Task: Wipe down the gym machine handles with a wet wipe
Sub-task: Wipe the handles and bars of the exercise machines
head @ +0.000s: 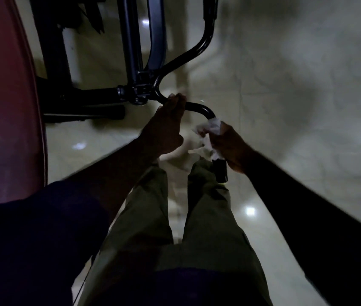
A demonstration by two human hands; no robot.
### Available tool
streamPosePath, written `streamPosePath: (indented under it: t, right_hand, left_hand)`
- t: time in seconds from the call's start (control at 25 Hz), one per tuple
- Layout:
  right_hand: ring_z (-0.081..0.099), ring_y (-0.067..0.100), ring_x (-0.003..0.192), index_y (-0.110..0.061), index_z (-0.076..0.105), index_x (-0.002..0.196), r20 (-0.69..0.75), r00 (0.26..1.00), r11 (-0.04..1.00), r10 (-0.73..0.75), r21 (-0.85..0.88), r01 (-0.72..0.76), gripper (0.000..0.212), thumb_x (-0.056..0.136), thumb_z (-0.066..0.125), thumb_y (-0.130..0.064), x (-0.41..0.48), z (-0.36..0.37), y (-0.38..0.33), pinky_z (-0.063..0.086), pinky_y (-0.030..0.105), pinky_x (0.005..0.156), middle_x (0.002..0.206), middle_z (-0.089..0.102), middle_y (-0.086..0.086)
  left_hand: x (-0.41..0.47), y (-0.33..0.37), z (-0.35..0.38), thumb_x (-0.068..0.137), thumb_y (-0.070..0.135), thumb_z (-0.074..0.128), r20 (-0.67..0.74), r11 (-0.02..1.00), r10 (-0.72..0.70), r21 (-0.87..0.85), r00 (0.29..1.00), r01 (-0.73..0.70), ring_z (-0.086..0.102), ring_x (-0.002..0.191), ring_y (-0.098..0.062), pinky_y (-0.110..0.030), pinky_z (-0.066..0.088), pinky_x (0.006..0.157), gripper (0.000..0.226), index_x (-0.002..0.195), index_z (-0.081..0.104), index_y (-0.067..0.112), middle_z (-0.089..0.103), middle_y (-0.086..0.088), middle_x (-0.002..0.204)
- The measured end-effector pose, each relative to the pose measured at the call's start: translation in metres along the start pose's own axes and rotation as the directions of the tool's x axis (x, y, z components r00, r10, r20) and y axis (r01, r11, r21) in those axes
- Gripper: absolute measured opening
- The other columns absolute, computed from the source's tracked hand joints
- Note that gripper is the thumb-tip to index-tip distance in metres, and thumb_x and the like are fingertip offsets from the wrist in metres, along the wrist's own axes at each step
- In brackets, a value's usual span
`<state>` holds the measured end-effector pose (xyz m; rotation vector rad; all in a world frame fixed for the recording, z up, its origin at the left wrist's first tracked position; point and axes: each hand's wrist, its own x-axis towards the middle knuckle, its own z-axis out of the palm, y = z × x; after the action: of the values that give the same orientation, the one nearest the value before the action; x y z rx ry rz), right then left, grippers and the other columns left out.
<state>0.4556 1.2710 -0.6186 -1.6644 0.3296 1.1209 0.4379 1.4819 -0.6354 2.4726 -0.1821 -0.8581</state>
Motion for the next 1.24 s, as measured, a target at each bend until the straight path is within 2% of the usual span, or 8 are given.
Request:
streamPosePath:
  t: [0.12,0.24,0.4,0.52,0.68,0.88,1.04,1.24]
  right_hand:
    - [0.061,0.000,0.060,-0.021,0.064,0.115,-0.019,1.000,0.994,0.002,-0.113,-0.004,0.014,0.105,0.057,-0.029,-0.039,0.009,0.050,0.048,0.015,0.056,0.096,0.066,0.008]
    - [0.068,0.011,0.066,-0.021,0.065,0.111,-0.005,0.980,0.977,0.197,-0.089,-0.196,0.015,0.098,0.068,-0.030,-0.073,0.016,0.073,0.060,0.037,0.068,0.083,0.071,0.003]
    - [0.073,0.022,0.068,-0.011,0.075,0.095,-0.226,0.945,0.961,0.238,-0.085,-0.263,0.054,0.060,0.090,-0.048,-0.011,0.010,0.031,0.065,0.041,0.072,0.078,0.074,0.010]
    - [0.070,0.014,0.056,-0.012,0.069,0.082,-0.310,0.938,0.988,0.155,0.038,-0.151,0.023,0.082,0.083,-0.031,0.028,0.014,-0.009,0.059,0.026,0.054,0.069,0.073,0.007]
    - [0.059,0.010,0.059,-0.020,0.053,0.080,-0.436,0.887,0.935,-0.151,-0.355,-0.015,0.039,0.099,0.061,-0.052,-0.017,0.032,0.016,0.046,0.016,0.055,0.069,0.061,-0.001]
    - [0.066,0.018,0.081,-0.022,0.045,0.117,-0.551,0.832,0.930,-0.068,-0.336,-0.146,0.031,0.095,0.061,-0.038,-0.049,0.056,0.050,0.052,0.030,0.063,0.097,0.064,-0.004]
    - [0.070,0.021,0.072,-0.010,0.052,0.121,-0.488,0.791,0.817,-0.369,-0.576,0.025,0.050,0.104,0.040,-0.055,0.005,0.041,0.013,0.059,0.039,0.062,0.091,0.070,0.003]
    - [0.050,0.011,0.042,-0.021,0.063,0.093,-0.109,0.984,0.967,0.138,0.230,-0.110,0.073,0.084,0.039,-0.089,0.015,-0.001,0.000,0.040,0.025,0.049,0.060,0.057,-0.005]
  left_hand:
    - [0.001,0.004,-0.011,0.082,0.003,0.063,0.045,0.999,-0.017,-0.029,0.999,0.018,-0.007,0.160,-0.026,-0.037,0.006,0.131,0.103,0.163,0.000,0.004,-0.003,-0.010,0.173]
    - [0.001,0.000,-0.009,0.082,0.004,0.059,0.053,0.997,-0.014,-0.070,0.999,0.017,-0.006,0.160,-0.028,-0.033,0.005,0.129,0.099,0.163,0.001,0.002,-0.001,-0.012,0.173]
    - [0.000,-0.004,0.005,0.069,0.021,0.043,-0.033,0.998,0.065,-0.025,0.997,-0.065,0.000,0.159,-0.041,-0.039,0.007,0.129,0.101,0.160,0.007,-0.007,0.005,-0.023,0.171]
    - [0.000,-0.002,0.004,0.072,0.028,0.035,-0.012,0.998,0.061,0.028,0.998,-0.061,0.001,0.158,-0.044,-0.048,0.012,0.130,0.099,0.159,0.006,-0.009,0.004,-0.026,0.170]
    - [-0.001,0.005,-0.012,0.085,0.016,0.055,0.091,0.996,-0.016,0.092,0.996,0.008,-0.008,0.160,-0.035,-0.047,0.011,0.130,0.098,0.161,-0.004,-0.001,-0.007,-0.017,0.172]
    - [0.005,0.007,-0.012,0.088,0.008,0.065,0.133,0.996,-0.039,0.079,0.990,0.028,-0.016,0.159,-0.031,-0.034,-0.003,0.128,0.106,0.161,-0.012,0.002,-0.016,-0.014,0.172]
    - [0.004,0.003,-0.004,0.085,0.003,0.063,0.093,0.997,-0.031,0.067,0.995,0.025,-0.018,0.159,-0.029,-0.028,-0.006,0.124,0.107,0.162,-0.012,0.003,-0.018,-0.011,0.172]
    - [0.006,0.003,-0.013,0.085,0.005,0.066,0.150,0.995,-0.030,0.096,0.988,0.015,-0.015,0.159,-0.031,-0.033,-0.005,0.127,0.107,0.161,-0.009,0.001,-0.014,-0.013,0.172]
